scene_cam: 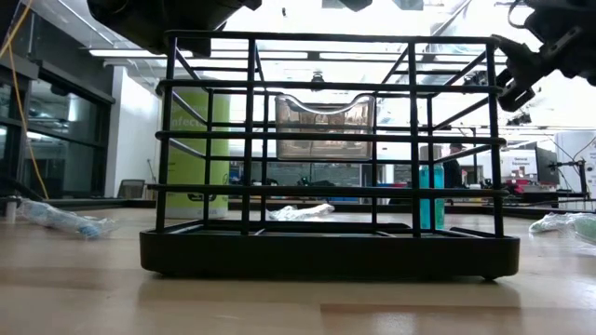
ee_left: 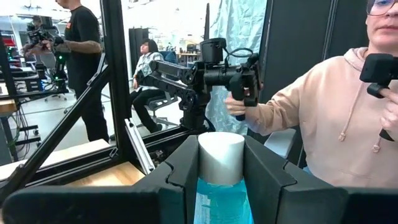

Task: Pick & Place toothbrushing station
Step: Put the bottom mouthwash into the mesh organizer

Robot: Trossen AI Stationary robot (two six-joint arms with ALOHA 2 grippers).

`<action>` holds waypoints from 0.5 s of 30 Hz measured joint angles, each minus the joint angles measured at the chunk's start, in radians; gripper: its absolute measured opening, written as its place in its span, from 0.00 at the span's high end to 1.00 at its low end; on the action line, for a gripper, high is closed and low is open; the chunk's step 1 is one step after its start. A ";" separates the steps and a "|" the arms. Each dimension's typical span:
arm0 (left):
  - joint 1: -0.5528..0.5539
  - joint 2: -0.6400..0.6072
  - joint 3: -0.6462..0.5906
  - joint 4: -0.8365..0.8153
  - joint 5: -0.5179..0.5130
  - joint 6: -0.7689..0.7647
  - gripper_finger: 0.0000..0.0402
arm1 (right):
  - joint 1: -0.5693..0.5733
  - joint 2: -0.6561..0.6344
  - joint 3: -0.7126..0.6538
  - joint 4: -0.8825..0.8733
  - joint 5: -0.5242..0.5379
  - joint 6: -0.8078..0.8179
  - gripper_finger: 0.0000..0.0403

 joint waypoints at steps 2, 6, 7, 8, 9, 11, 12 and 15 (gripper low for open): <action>0.000 0.000 0.000 0.019 0.027 -0.001 0.78 | 0.030 0.067 0.000 0.051 0.044 -0.020 0.54; -0.003 0.000 0.000 0.044 0.068 -0.003 0.78 | 0.089 0.239 0.000 0.198 0.098 -0.038 0.54; -0.005 0.000 0.000 0.045 0.069 -0.003 0.78 | 0.103 0.287 0.000 0.252 0.103 -0.043 0.54; -0.007 0.000 0.000 0.045 0.070 -0.003 0.78 | 0.117 0.334 0.000 0.298 0.108 -0.052 0.54; -0.007 0.000 0.000 0.045 0.070 -0.002 0.78 | 0.134 0.387 0.000 0.355 0.112 -0.060 0.54; -0.008 0.000 0.000 0.045 0.071 0.006 0.78 | 0.165 0.484 0.006 0.444 0.121 -0.074 0.54; -0.010 0.000 0.000 0.047 0.071 0.011 0.78 | 0.181 0.535 0.015 0.466 0.126 -0.084 0.54; -0.014 0.000 0.000 0.066 0.071 0.028 0.78 | 0.225 0.693 0.073 0.553 0.143 -0.107 0.54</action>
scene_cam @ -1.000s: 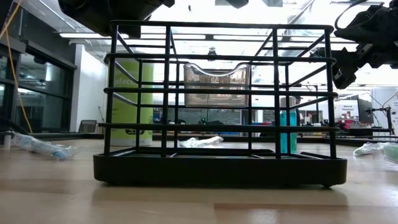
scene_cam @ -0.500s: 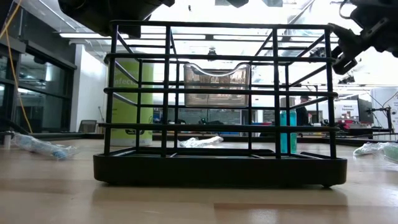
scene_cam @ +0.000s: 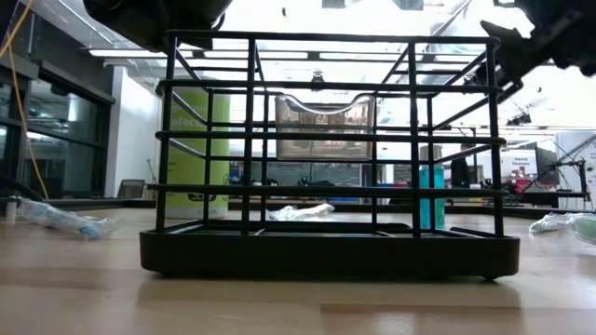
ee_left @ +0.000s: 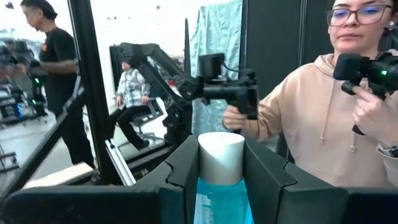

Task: Pick & Place toothbrushing station
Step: Put the bottom mouthwash into the mesh organizer

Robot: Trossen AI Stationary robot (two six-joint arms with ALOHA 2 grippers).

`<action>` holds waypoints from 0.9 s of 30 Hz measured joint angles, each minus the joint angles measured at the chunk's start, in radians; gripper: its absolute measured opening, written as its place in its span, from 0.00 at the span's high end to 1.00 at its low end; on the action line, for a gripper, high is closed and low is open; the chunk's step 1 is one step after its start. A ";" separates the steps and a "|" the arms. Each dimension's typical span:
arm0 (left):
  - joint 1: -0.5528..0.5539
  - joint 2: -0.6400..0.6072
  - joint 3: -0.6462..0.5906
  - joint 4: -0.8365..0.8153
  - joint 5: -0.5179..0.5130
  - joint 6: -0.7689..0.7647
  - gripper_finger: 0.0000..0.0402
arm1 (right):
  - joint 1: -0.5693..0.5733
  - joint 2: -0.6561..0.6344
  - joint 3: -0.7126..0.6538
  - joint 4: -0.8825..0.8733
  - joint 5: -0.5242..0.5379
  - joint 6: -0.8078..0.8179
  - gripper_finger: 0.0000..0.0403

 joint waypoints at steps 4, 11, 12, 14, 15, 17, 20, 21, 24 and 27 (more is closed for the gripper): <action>0.000 0.000 0.001 0.021 0.026 0.002 0.78 | 0.041 0.224 0.107 0.078 0.002 -0.041 0.54; -0.001 0.000 0.001 0.024 0.028 -0.002 0.78 | 0.086 0.540 0.327 0.113 -0.013 -0.118 0.54; -0.001 0.000 0.001 0.023 0.028 -0.008 0.78 | 0.086 0.570 0.351 0.113 -0.025 -0.123 0.54; -0.001 0.000 0.001 0.023 0.027 -0.016 0.78 | 0.085 0.620 0.394 0.114 -0.035 -0.130 0.54; -0.001 0.000 0.001 0.023 0.028 -0.017 0.78 | 0.085 0.642 0.412 0.114 -0.035 -0.130 0.54; -0.001 0.000 0.001 0.023 0.026 -0.025 0.78 | 0.085 0.682 0.445 0.113 -0.037 -0.133 0.54; -0.001 0.000 0.001 0.024 0.027 -0.028 0.78 | 0.085 0.726 0.488 0.113 -0.057 -0.139 0.54; -0.001 0.000 0.001 0.024 0.028 -0.027 0.78 | 0.085 0.738 0.500 0.113 -0.061 -0.141 0.54; -0.001 0.000 0.001 0.024 0.029 -0.028 0.78 | 0.085 0.765 0.525 0.113 -0.065 -0.141 0.54; -0.001 0.000 0.001 0.029 0.050 -0.028 0.78 | 0.085 0.790 0.548 0.112 -0.086 -0.141 0.54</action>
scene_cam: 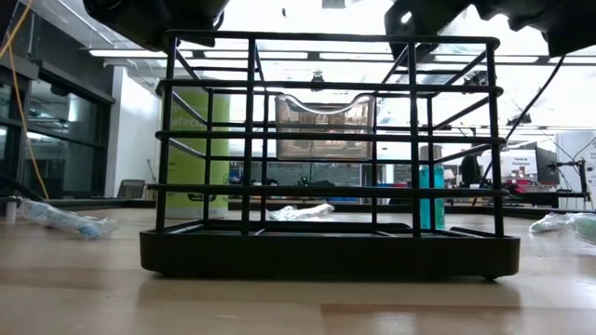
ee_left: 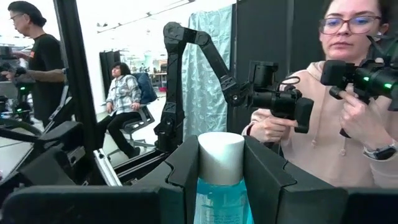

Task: Pick & Place toothbrushing station
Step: Put the bottom mouthwash into the mesh organizer

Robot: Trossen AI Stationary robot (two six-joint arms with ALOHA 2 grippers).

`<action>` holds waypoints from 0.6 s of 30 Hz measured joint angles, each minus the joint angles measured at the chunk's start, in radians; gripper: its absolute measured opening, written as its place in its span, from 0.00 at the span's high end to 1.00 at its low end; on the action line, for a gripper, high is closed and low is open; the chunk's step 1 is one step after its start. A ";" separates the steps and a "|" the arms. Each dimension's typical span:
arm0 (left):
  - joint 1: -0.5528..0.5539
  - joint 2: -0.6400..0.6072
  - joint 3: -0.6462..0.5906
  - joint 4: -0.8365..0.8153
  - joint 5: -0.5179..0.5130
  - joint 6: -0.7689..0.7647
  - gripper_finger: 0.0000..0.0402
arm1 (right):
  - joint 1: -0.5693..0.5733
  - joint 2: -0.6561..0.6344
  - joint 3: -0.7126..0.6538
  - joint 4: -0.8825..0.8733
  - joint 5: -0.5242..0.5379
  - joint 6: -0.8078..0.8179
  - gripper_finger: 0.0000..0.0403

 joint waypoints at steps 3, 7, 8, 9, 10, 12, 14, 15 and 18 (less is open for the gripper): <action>0.000 0.000 0.000 0.022 0.031 -0.002 0.78 | 0.000 0.028 0.024 0.001 -0.013 -0.006 0.54; 0.000 0.000 0.000 0.037 0.048 -0.003 0.78 | 0.000 0.052 0.052 0.001 -0.028 -0.016 0.54; 0.000 0.000 0.000 0.042 0.050 -0.003 0.78 | 0.002 0.053 0.054 -0.001 -0.028 -0.018 0.54; 0.000 0.000 0.000 0.042 0.051 -0.002 0.78 | 0.003 0.053 0.058 -0.002 -0.028 -0.018 0.54; 0.000 0.000 0.000 0.042 0.051 0.002 0.78 | 0.005 0.053 0.063 -0.002 -0.028 -0.021 0.54; 0.000 0.000 -0.001 0.044 0.051 0.015 0.78 | 0.009 0.053 0.071 0.000 -0.027 -0.028 0.54; 0.000 0.000 0.000 0.047 0.051 0.026 0.78 | 0.019 0.053 0.078 0.000 -0.027 -0.043 0.54; 0.000 0.000 0.000 0.048 0.051 0.028 0.78 | 0.024 0.053 0.084 -0.002 -0.023 -0.050 0.54; 0.003 0.000 -0.001 0.055 0.051 0.028 0.78 | 0.034 0.053 0.090 -0.007 -0.015 -0.053 0.54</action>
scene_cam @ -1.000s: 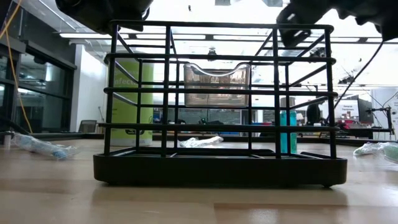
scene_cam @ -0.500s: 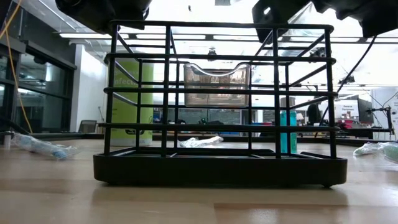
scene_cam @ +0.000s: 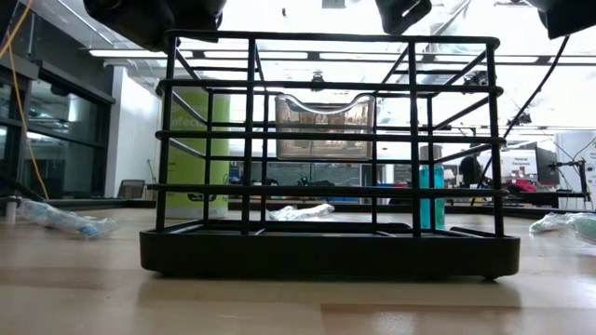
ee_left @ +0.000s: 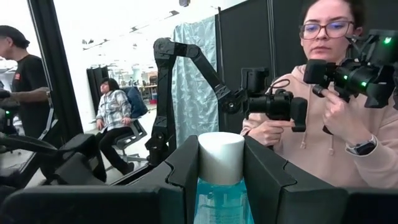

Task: Pick & Place toothbrushing station
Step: Put the bottom mouthwash into the mesh organizer

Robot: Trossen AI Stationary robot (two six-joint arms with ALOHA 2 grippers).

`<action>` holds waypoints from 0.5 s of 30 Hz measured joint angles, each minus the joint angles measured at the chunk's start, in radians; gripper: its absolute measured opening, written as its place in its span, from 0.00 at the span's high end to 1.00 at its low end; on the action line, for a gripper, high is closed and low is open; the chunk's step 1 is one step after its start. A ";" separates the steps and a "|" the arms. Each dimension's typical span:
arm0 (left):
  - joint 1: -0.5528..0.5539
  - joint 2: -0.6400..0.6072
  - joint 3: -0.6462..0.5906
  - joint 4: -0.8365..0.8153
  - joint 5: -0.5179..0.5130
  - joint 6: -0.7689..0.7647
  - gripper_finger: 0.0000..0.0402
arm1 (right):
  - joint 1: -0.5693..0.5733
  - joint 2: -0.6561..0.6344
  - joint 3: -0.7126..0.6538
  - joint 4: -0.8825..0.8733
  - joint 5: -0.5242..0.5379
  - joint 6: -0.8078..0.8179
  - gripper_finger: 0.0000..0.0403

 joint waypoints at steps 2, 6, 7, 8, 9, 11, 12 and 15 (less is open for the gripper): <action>0.000 0.000 0.000 0.001 0.000 0.000 0.78 | -0.001 0.000 0.000 -0.002 0.011 -0.003 0.54; 0.000 0.000 0.000 0.021 0.000 0.006 0.78 | -0.002 0.000 0.000 -0.001 0.026 -0.010 0.54; 0.000 0.000 0.000 0.024 0.000 0.008 0.78 | -0.001 0.000 0.000 -0.001 0.026 -0.010 0.54; 0.000 0.000 0.000 0.027 0.000 0.008 0.78 | -0.001 0.000 0.000 0.001 0.026 -0.015 0.54; 0.000 0.000 0.000 0.034 0.000 0.008 0.78 | -0.001 0.000 0.000 0.004 0.026 -0.020 0.54; 0.000 0.000 0.000 0.041 -0.004 0.009 0.78 | -0.001 0.000 0.000 0.013 0.026 -0.024 0.54; 0.000 0.000 0.000 0.040 -0.010 0.009 0.78 | -0.002 0.000 0.000 0.016 0.026 -0.024 0.54; 0.000 0.001 0.000 0.037 -0.034 0.026 0.78 | -0.004 0.000 0.000 0.019 0.026 -0.026 0.54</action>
